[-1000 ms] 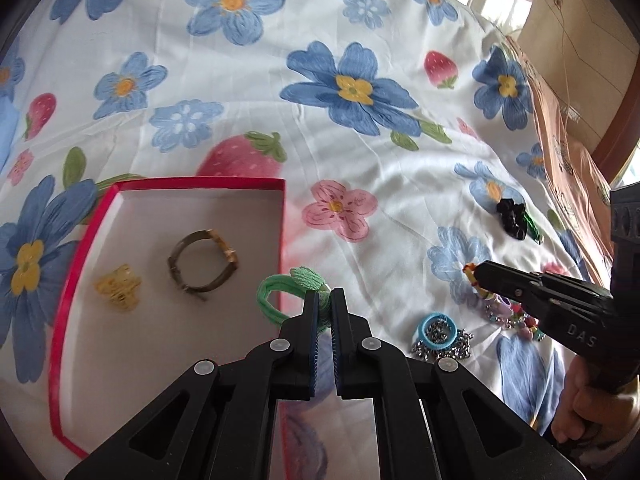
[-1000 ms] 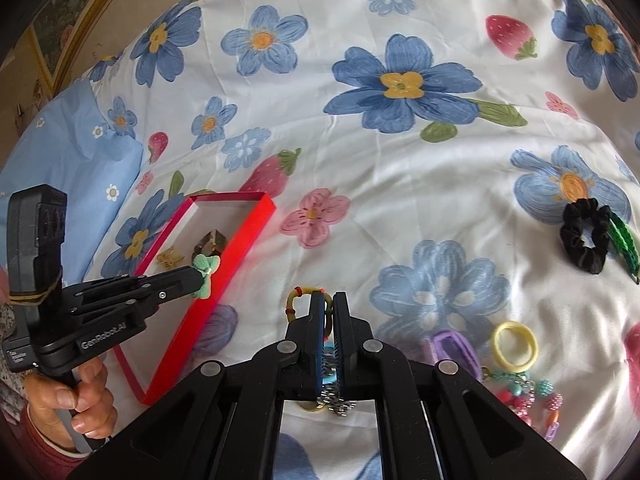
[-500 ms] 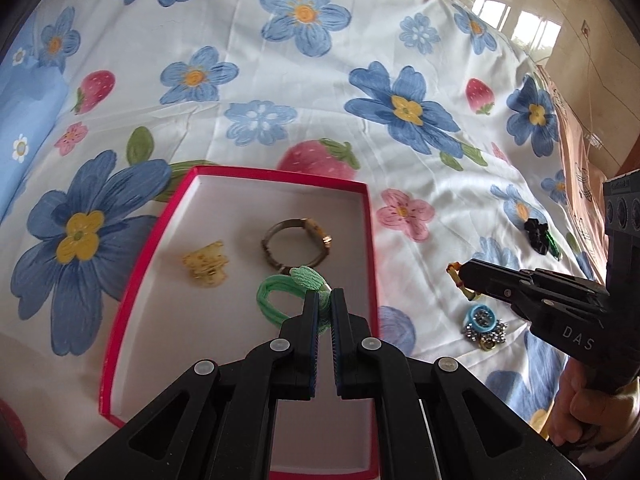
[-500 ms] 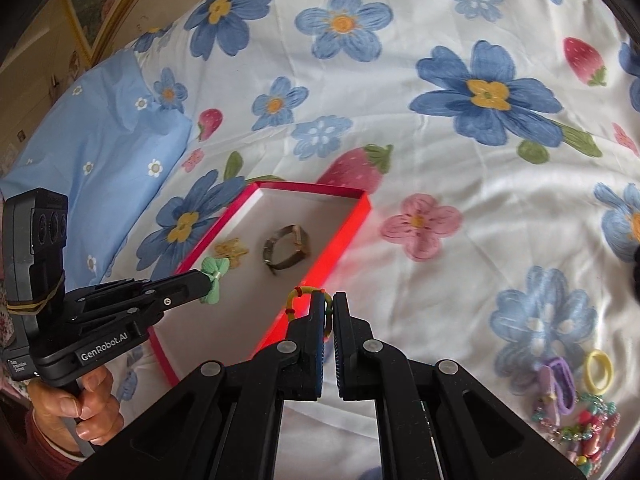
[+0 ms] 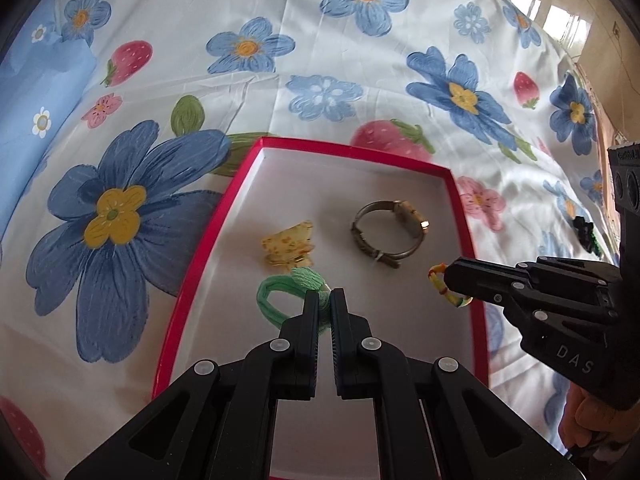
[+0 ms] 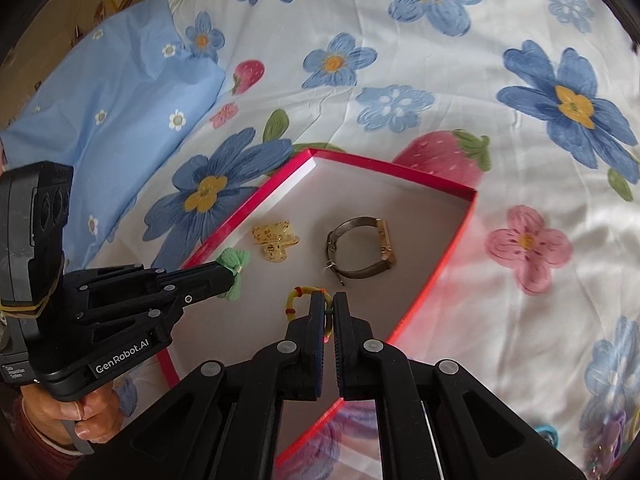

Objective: Organize jewelry
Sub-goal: 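Carry the green hair tie and beaded ring with both tools into the box, then open both tools to drop the green tie and beaded ring in the box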

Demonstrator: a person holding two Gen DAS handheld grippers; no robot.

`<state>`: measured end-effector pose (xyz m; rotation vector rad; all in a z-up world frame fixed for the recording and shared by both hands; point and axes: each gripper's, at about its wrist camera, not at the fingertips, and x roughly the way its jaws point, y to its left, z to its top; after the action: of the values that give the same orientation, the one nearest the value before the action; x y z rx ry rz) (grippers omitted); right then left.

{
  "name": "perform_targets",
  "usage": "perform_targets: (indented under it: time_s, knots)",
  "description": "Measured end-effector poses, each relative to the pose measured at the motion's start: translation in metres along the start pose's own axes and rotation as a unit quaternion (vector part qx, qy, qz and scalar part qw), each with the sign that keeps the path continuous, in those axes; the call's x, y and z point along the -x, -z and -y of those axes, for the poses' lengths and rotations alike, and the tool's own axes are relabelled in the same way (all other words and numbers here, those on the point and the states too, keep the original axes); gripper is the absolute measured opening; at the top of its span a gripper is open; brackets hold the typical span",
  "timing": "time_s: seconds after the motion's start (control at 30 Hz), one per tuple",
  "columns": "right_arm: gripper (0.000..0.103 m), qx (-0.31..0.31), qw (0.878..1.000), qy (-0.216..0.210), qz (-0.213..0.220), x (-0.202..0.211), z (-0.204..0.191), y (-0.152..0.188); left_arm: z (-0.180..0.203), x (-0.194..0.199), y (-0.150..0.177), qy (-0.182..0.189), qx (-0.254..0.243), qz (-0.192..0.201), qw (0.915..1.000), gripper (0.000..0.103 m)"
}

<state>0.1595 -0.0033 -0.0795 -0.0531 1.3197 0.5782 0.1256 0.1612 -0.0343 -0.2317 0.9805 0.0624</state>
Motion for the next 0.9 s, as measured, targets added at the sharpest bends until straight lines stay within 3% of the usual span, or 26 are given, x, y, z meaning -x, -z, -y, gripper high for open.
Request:
perform_targets:
  time_s: [0.33, 0.57, 0.8, 0.9]
  knots:
    - [0.004, 0.034, 0.998, 0.043, -0.043, -0.039, -0.004, -0.002, -0.003, -0.041, -0.003, -0.008, -0.006, -0.021, 0.9997, 0.006]
    - [0.007, 0.038, 0.997, 0.043, -0.050, -0.044, -0.002, -0.001, -0.004, -0.052, -0.002, -0.010, -0.004, -0.028, 0.9996, 0.007]
    - [0.008, 0.029, 0.998, 0.032, -0.046, -0.040, 0.001, 0.000, -0.006, -0.046, 0.002, -0.020, 0.004, -0.023, 0.9995, 0.024]
    - [0.016, 0.021, 0.999, 0.024, -0.038, -0.034, 0.002, 0.000, -0.007, -0.039, 0.004, -0.020, 0.012, -0.020, 0.9995, 0.030]
